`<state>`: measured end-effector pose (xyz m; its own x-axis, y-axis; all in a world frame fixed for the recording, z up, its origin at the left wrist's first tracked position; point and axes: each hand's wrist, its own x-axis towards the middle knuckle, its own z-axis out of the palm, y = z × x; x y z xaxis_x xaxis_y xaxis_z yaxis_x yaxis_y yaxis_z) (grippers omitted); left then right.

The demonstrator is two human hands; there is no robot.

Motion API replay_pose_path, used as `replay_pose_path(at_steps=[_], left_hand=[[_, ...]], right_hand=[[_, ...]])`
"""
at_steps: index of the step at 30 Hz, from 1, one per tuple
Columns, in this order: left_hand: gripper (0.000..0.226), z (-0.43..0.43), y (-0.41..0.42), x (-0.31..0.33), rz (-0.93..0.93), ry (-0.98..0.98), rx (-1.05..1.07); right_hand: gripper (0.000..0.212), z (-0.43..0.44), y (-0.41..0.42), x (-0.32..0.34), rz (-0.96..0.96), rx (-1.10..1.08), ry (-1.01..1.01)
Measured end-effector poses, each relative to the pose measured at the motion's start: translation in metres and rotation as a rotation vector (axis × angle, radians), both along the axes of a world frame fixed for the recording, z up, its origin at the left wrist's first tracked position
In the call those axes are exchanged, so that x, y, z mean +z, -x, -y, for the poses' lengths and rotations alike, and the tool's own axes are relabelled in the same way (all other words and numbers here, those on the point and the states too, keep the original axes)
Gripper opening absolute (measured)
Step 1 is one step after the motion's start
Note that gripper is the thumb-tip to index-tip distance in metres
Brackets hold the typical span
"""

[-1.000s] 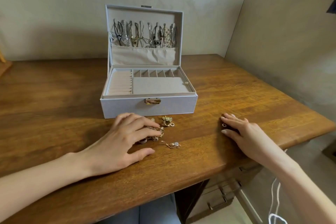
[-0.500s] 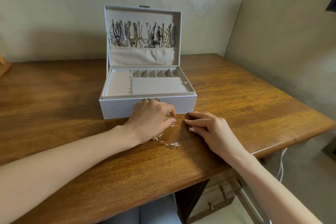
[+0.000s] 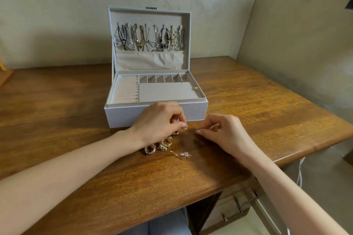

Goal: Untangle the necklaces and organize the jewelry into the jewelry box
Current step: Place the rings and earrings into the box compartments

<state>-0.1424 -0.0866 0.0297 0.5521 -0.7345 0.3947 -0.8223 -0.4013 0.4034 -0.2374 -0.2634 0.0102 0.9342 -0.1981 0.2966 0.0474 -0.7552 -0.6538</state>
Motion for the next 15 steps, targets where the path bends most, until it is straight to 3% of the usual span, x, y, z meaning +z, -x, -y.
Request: replay_pose_path(at_steps=[4, 10, 15], left_hand=[[0.009, -0.006, 0.003, 0.011, -0.058, 0.028, -0.082], [0.008, -0.018, -0.022, 0.040, -0.424, 0.235, -0.051], [0.005, -0.027, -0.064, 0.056, -0.443, 0.307, 0.030]], right_hand=[[0.010, -0.003, -0.008, 0.013, -0.029, 0.144, -0.226], [0.007, -0.007, -0.037, 0.054, 0.005, 0.273, -0.367], [0.011, -0.009, -0.085, 0.077, 0.000, 0.297, -0.412]])
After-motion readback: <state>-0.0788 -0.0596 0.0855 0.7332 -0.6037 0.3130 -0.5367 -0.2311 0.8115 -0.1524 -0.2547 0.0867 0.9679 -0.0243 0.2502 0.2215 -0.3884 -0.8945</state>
